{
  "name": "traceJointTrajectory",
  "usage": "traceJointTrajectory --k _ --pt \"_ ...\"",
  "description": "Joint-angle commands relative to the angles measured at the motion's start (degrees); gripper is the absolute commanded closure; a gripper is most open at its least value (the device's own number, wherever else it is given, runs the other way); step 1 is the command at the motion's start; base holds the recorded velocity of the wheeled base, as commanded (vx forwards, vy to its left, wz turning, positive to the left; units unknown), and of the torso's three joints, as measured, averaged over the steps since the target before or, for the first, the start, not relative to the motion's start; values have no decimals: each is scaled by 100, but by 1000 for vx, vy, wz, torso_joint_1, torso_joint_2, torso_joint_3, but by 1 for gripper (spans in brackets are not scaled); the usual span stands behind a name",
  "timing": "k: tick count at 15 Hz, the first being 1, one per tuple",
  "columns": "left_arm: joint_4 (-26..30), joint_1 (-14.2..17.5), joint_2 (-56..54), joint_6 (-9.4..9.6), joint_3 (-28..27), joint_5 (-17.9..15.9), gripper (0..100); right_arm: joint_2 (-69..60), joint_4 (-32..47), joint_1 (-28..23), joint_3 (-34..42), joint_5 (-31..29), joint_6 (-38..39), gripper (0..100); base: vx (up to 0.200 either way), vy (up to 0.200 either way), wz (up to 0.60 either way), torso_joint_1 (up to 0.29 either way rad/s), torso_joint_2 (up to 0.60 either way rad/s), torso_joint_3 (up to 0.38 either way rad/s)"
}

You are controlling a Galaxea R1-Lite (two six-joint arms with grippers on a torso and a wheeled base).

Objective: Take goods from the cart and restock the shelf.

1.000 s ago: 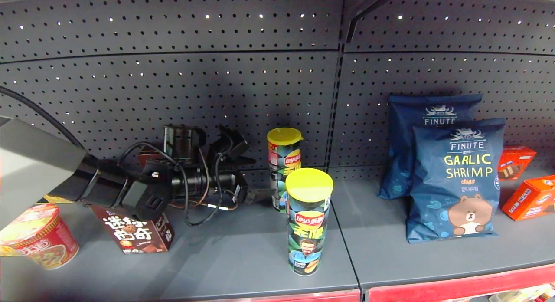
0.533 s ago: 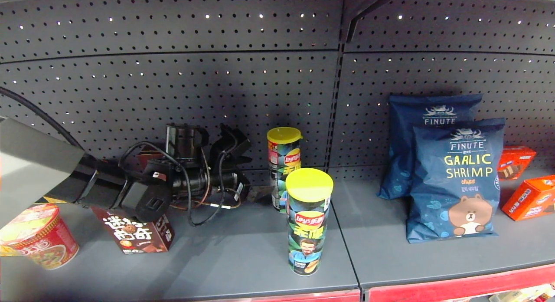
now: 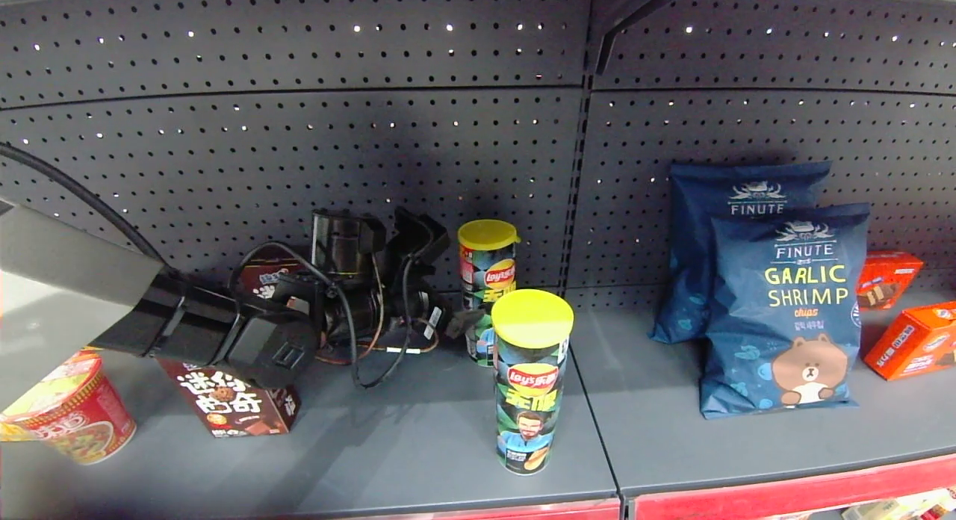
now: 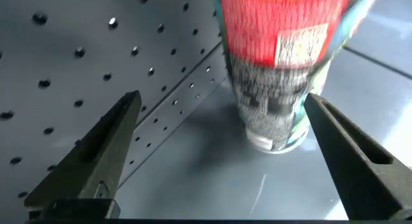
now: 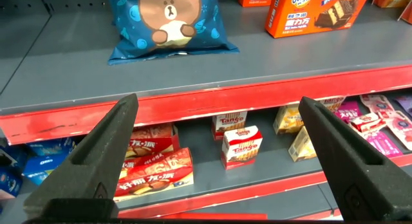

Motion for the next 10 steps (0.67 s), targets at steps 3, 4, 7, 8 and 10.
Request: traceJointTrajectory --k 3,4,7,8,10 --pt "-7 -20 -38 11 80 4 0 9 0 2 0 -3 -1 0 0 0 0 0 0 0" --pt "-7 -46 -152 11 186 12 0 9 0 2 0 -3 -1 0 0 0 0 0 0 0" --pt "-95 -38 -741 11 713 39 0 9 9 2 0 84 -18 0 0 0 0 0 0 0" --pt "-183 -29 -961 2 898 91 0 9 9 2 0 339 -27 0 0 0 0 0 0 0" --pt "-192 -29 -1436 -7 1328 162 0 9 9 2 0 471 -53 0 0 0 0 0 0 0"
